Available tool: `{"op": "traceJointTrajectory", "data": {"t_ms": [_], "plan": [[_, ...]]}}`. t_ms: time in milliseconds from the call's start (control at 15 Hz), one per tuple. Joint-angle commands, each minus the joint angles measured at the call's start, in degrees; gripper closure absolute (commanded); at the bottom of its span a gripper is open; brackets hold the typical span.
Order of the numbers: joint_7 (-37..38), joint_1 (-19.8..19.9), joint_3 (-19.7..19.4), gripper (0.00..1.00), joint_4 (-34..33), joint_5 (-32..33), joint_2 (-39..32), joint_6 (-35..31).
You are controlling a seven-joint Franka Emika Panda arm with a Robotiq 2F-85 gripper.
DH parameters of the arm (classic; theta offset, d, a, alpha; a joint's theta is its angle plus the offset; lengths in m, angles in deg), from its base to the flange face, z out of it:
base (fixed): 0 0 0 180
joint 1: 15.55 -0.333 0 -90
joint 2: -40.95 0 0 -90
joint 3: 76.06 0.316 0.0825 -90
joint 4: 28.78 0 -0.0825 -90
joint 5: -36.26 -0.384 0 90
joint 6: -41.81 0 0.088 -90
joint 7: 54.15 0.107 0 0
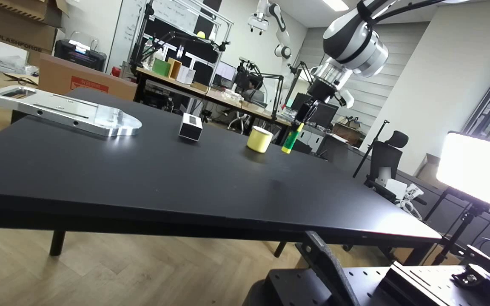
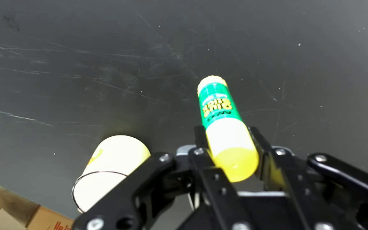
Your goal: Take the glue stick out of the cup and put it on the table
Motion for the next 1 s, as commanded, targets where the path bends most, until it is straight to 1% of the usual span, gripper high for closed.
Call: {"op": "traceJointTrajectory", "data": {"t_ms": [0, 467, 933], "plan": [[0.8, -0.5, 0.1, 0.91, -4.9, 0.7, -3.8, 0.2], [2.4, -1.7, -0.7, 0.91, -10.1, 3.3, -9.5, 0.1], [3.1, -1.9, -0.7, 0.91, -13.1, 5.1, -13.5, 0.1]]}}
